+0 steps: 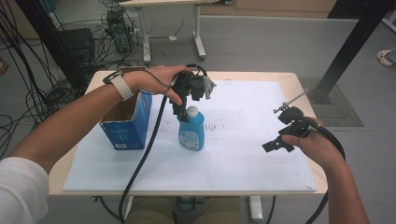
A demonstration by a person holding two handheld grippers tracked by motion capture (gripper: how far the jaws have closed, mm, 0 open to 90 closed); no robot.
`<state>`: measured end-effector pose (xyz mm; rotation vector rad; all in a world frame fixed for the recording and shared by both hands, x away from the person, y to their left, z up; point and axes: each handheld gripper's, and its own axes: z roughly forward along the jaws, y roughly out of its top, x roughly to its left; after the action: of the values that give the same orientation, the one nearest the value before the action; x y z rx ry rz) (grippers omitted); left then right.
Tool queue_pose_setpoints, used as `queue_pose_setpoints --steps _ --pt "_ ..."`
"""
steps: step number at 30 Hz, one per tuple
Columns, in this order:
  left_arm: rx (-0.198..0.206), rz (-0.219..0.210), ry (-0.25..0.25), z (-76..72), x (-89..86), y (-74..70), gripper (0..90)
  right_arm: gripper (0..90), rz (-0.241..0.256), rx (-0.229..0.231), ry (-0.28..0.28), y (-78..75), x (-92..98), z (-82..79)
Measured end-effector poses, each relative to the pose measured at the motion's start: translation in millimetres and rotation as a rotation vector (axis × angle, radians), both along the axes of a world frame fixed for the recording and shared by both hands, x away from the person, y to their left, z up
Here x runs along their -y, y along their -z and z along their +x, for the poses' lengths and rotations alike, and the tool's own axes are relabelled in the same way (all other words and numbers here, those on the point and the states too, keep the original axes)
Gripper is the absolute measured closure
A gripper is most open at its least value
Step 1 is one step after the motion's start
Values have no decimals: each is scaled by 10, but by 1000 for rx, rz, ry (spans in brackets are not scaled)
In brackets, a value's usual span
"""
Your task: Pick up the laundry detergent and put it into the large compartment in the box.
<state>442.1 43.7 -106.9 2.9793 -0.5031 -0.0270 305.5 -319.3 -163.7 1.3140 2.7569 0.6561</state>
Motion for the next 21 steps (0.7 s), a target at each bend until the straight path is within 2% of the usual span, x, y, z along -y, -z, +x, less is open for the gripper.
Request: queue_pose_setpoints --steps 21 --pt "9 22 1 -50 71 168 84 87 0 -1 0 -2 -10 9"
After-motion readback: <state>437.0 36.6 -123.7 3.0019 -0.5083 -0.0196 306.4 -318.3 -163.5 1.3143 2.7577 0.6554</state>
